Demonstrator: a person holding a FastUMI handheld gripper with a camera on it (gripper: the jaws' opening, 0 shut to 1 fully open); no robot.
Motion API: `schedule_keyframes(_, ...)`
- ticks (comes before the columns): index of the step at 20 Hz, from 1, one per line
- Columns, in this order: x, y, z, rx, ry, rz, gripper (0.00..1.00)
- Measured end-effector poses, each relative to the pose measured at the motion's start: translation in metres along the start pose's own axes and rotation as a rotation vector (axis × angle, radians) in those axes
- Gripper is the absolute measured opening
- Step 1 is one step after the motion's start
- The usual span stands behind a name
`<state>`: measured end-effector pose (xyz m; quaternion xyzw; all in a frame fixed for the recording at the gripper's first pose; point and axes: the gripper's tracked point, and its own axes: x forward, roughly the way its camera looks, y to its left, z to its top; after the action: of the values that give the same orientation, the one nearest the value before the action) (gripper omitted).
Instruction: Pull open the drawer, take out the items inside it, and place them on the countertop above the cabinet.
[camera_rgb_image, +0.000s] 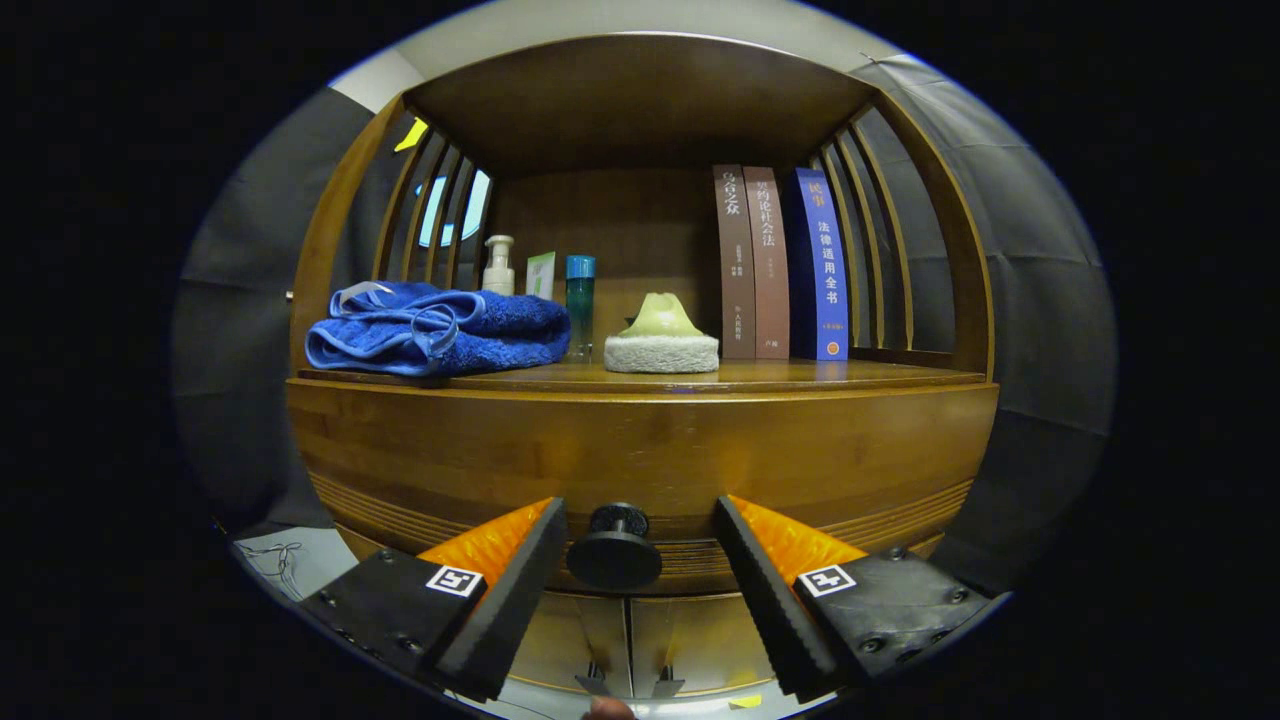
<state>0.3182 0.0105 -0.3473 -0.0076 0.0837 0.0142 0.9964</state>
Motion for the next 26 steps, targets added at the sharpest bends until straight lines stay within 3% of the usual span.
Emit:
schedule_keyframes(5,-0.006,-0.003,-0.002,0.020,0.013,0.000,0.99)
schedule_keyframes(11,-0.049,-0.017,0.021,0.043,-0.002,-0.008,0.98)
schedule_keyframes(26,-0.192,-0.030,0.160,-0.043,-0.116,-0.057,0.98)
